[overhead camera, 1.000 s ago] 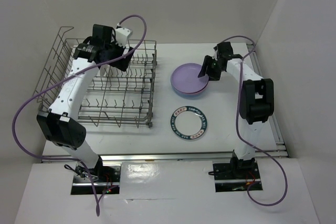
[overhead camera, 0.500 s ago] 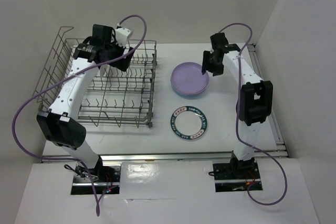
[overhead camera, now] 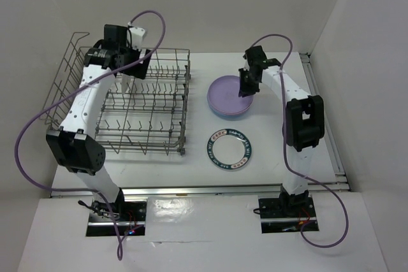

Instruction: Unload the plates from the dish rack

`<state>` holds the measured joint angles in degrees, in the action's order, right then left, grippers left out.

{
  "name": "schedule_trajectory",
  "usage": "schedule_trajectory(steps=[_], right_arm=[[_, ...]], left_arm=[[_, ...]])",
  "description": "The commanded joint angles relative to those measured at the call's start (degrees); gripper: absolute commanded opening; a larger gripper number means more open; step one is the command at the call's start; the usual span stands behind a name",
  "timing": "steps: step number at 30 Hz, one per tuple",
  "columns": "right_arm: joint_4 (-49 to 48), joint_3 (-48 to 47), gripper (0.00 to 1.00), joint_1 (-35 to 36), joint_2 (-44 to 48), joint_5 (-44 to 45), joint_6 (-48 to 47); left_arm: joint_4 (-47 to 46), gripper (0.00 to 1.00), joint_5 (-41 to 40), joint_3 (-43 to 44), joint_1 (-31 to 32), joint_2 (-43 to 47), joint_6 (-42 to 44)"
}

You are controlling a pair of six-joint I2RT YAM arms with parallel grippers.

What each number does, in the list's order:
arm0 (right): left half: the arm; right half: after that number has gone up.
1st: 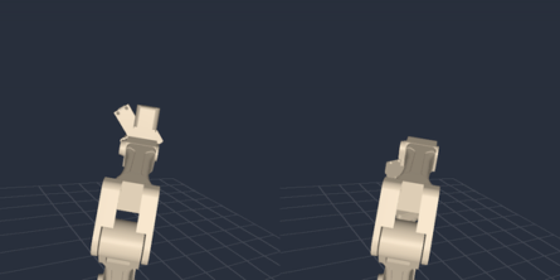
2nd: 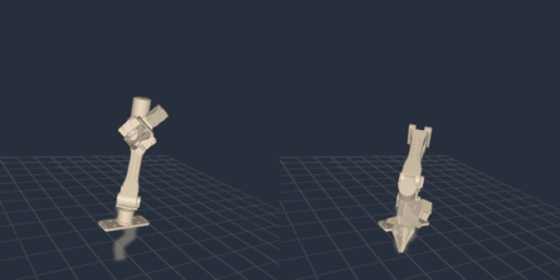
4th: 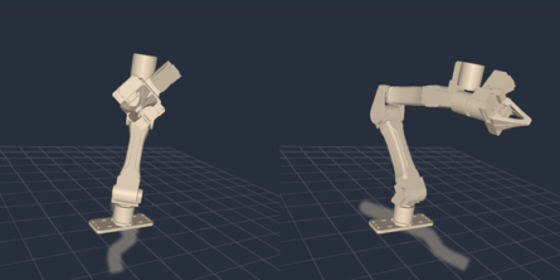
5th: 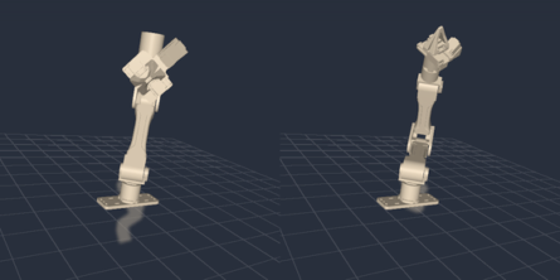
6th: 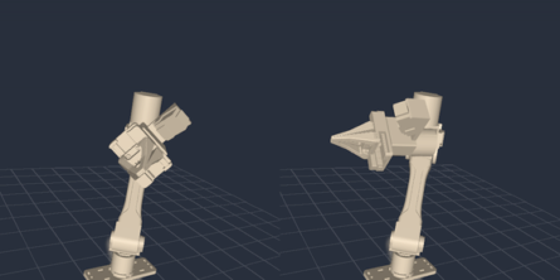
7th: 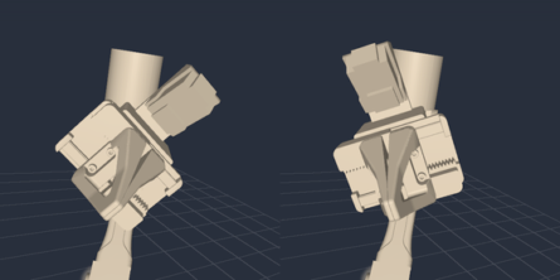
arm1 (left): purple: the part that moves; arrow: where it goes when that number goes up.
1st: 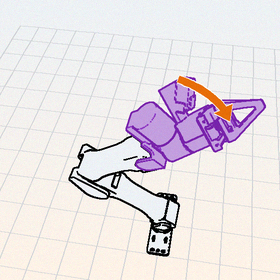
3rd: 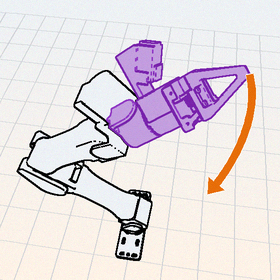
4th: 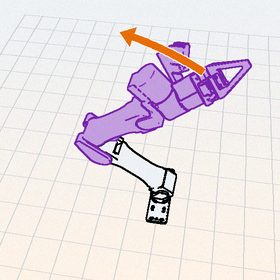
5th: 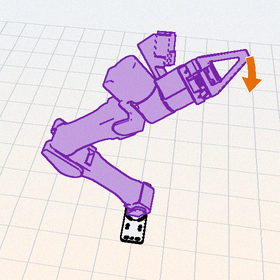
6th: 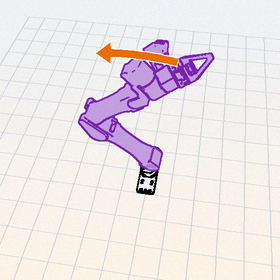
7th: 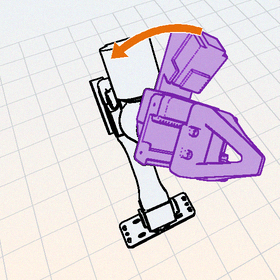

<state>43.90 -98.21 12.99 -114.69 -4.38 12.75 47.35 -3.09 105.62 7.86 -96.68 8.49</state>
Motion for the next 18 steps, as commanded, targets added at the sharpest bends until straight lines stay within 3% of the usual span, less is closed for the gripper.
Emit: schedule_trajectory(steps=[1,6,11,16,17,18], right_arm=[[-5.2,-0.6,0.26,1.2,1.7,-2.6,0.7],[-7.2,2.4,0.27,1.7,5.2,-5.6,1.7],[-7.2,2.9,0.27,2.2,6.5,-6.2,2.3],[-7.2,2.9,0.27,2.7,9.0,-6.7,2.8],[-7.2,2.9,0.27,2.7,9.0,-6.7,2.8],[-7.2,2.9,0.27,2.7,9.6,-7.6,3.4]], left_arm=[[-2.6,1.00,-6.7,5.7,-3.9,-5.3,-4.0],[-4.2,1.00,-12.2,9.2,-6.3,-13.5,-4.6],[-3.3,0.97,-8.3,15.0,-7.5,-21.0,-4.0],[1.0,0.44,-6.4,21.7,-9.8,-26.0,-6.3],[1.0,0.22,-6.4,21.7,-9.8,-26.5,-6.3],[1.0,0.12,-5.6,21.7,-10.5,-26.5,-7.1]])
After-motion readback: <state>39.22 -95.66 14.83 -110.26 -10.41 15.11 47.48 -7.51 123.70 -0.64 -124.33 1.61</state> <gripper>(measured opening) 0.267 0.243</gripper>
